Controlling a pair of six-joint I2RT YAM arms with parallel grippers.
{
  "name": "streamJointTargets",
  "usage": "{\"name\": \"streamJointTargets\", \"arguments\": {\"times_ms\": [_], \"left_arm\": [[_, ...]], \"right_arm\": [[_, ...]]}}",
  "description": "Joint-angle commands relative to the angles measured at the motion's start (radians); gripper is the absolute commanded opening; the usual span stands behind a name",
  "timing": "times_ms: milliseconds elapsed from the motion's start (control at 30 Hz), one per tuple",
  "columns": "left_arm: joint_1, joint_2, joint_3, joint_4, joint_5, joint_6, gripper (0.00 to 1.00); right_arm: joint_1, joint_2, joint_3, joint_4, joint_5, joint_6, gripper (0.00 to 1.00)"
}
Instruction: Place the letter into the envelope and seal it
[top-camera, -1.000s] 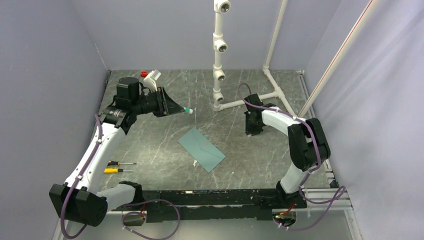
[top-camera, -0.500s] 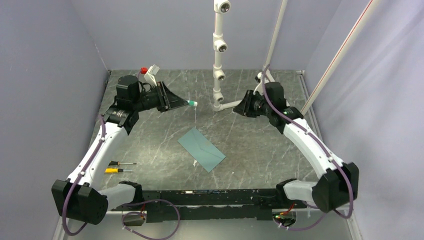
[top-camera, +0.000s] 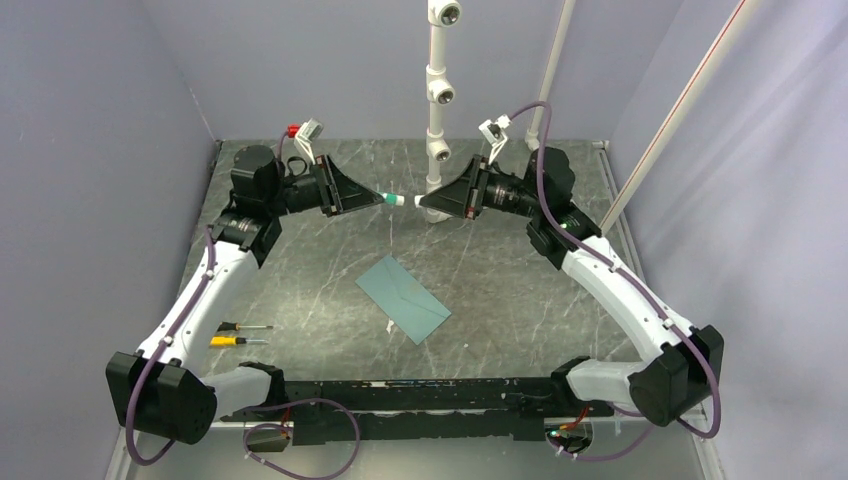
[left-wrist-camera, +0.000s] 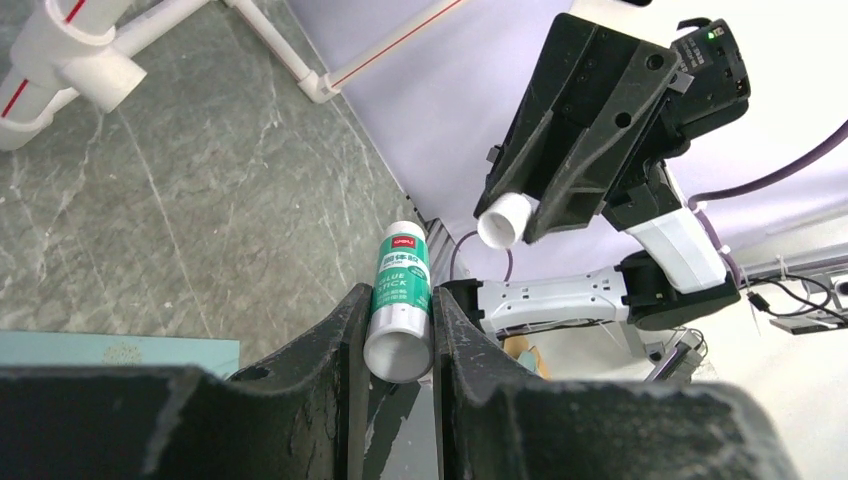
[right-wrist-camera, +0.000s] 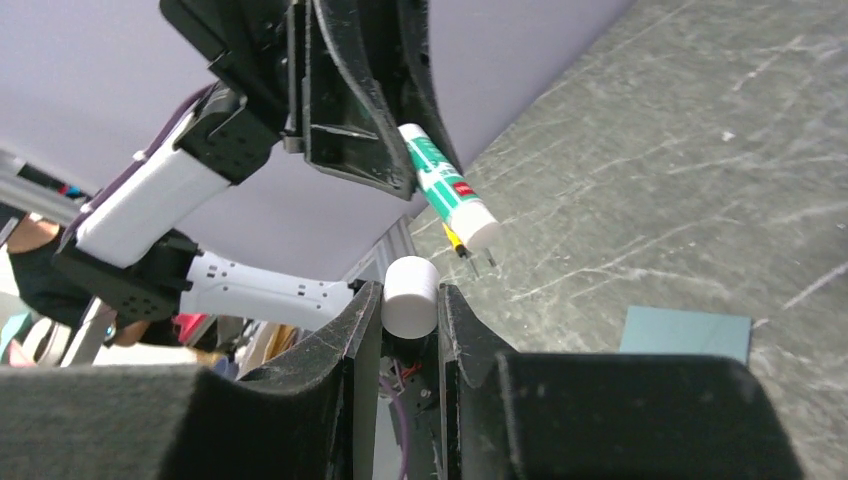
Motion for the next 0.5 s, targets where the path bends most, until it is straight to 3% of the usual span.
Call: {"name": "streamJointTargets", "arguments": {"times_ms": [0, 467], "left_arm": [[-0.013, -0.017, -0.001, 0.092, 0.051, -0.014, 0.02], [-0.018, -0.039, -0.025, 0.102, 0.063, 0.004, 0.02]], "right_arm": [[0.052, 0.029, 0.089, 0.031, -0.037, -0.061, 0.0], [0.087, 0.069, 0.168, -0.181, 0.078, -0.231, 0.0]]}}
